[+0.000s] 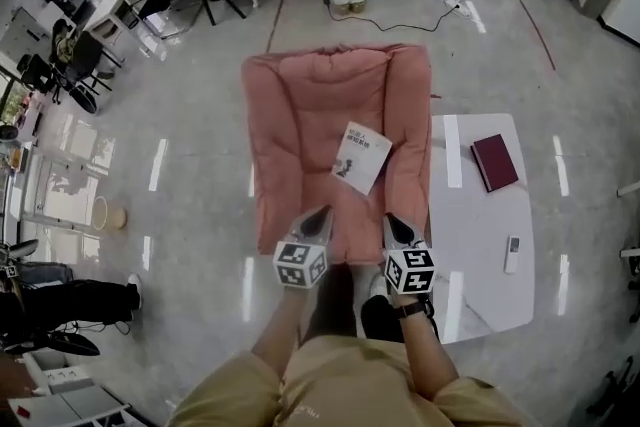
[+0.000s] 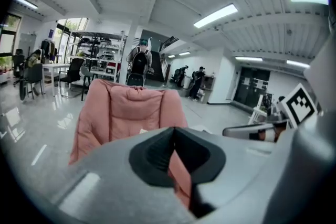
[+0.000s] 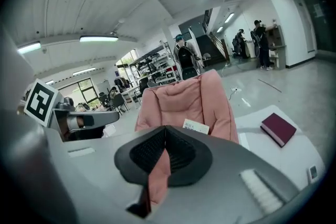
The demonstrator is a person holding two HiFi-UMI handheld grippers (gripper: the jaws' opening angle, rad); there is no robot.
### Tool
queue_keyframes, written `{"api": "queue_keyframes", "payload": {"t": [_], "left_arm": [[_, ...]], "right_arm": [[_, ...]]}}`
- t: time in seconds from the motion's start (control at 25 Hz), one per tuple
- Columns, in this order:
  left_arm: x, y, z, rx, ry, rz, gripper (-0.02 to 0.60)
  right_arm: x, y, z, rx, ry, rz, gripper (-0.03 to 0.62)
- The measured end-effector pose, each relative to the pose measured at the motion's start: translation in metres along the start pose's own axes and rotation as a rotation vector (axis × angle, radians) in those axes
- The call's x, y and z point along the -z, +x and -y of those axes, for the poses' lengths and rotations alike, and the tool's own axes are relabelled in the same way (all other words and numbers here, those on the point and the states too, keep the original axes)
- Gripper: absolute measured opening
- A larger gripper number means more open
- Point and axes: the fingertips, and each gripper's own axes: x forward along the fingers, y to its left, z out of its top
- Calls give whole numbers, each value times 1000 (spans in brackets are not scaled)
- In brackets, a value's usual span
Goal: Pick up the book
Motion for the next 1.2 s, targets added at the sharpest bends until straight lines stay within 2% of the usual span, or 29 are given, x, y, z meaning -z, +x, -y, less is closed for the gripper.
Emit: {"api": "queue_keyframes", "payload": {"t": [0.32, 0.56, 0.72, 0.88, 0.92, 1.04, 1.2], "left_arm": [[56, 111, -67, 57, 4, -158, 2], [96, 193, -129, 96, 26, -266, 29], [125, 238, -160, 125, 8, -329, 54], [156, 275, -177, 169, -32, -374, 94], [162, 282, -183, 179, -37, -385, 100], [182, 307, -197, 208, -36, -422, 134], [205, 339, -209, 253, -45, -456, 172]], "right_arm": [[64, 115, 51, 71, 124, -74, 11], [116, 204, 92, 155, 240, -128, 67], [155, 244, 114, 200, 296, -174, 106], [189, 279, 134, 212, 348, -189, 175], [197, 290, 137, 206, 363, -196, 220], [220, 321, 146, 184, 368, -224, 296], [238, 353, 164, 172, 378, -198, 333]]}}
